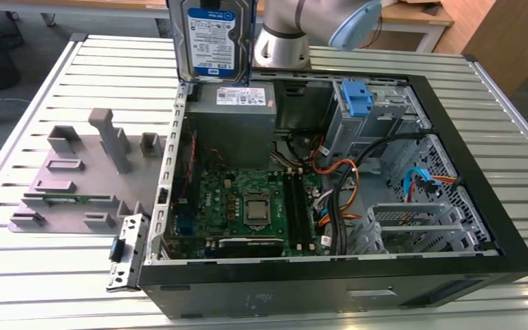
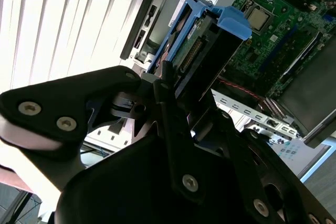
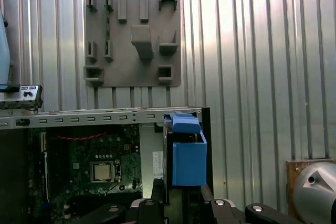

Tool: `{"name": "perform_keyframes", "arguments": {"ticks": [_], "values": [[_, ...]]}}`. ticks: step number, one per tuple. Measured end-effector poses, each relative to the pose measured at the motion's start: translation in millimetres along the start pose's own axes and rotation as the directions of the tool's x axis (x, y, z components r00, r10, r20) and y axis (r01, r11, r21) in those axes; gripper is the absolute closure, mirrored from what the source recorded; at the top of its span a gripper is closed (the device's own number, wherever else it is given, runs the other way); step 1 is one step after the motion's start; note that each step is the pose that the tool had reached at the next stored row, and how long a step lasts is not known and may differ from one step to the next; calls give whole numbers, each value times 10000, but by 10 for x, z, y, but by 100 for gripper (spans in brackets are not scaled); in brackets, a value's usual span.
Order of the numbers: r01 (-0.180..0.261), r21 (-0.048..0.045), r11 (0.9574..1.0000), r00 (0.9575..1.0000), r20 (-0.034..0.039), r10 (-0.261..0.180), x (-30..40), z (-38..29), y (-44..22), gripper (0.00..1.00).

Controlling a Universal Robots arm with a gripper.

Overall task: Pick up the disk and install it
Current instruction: 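Pick up the disk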

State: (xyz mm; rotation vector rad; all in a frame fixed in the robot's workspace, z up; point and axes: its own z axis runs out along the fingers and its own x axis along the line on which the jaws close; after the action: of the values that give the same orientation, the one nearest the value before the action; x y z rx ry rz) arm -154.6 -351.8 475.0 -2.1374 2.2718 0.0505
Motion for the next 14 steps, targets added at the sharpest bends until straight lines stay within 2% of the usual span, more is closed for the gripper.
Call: {"name": "perform_keyframes", "arguments": {"ticks": [14], "values": [[-1, 0, 10000, 10000, 0, 1, -4, 0, -73, 65]]}}
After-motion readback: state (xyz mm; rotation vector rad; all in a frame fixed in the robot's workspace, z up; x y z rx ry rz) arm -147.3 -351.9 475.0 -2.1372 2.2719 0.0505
